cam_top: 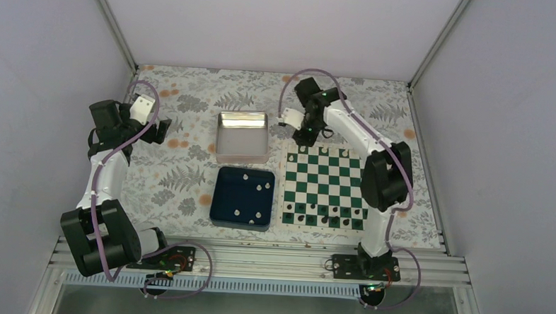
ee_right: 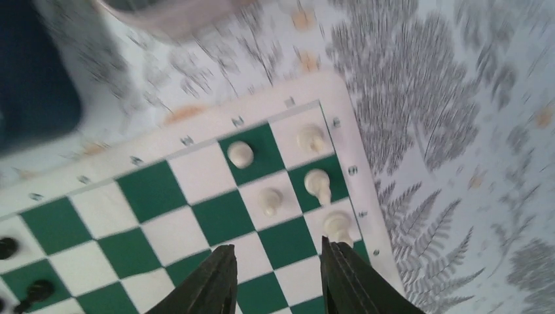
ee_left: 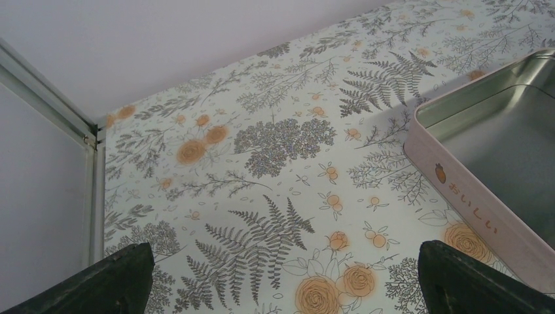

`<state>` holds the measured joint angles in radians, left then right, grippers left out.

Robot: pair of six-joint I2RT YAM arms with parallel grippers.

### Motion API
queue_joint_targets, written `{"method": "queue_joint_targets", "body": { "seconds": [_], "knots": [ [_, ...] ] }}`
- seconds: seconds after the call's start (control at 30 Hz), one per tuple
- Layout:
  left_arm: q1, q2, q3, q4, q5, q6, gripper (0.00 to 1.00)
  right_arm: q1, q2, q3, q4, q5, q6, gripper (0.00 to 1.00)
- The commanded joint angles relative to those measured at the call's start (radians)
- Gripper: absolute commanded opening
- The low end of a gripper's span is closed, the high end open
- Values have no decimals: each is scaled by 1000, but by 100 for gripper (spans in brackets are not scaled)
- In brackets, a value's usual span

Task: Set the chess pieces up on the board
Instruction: Place the chess piece on the chessboard, then pick up the chess piece from the storage box.

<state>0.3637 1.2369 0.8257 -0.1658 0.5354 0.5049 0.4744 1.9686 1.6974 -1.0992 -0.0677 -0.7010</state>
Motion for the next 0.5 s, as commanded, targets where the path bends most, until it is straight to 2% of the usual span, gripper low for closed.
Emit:
{"method": "queue_joint_targets", "body": {
  "seconds": [0.0,0.23,0.4,0.47],
  "knots": [
    [7,-18,-7,15,25,4,100,145,-67,46,-42,7,29,36],
    [9,-29,-11,21,19,0,100,405,-49,7,51,-4,24,43],
    [10,-37,-13,20,19,-3,100,495,9,-4,109,29,13,44],
    [11,-37,-13,21,18,-3,100,509,38,3,81,52,15,44]
  ]
}}
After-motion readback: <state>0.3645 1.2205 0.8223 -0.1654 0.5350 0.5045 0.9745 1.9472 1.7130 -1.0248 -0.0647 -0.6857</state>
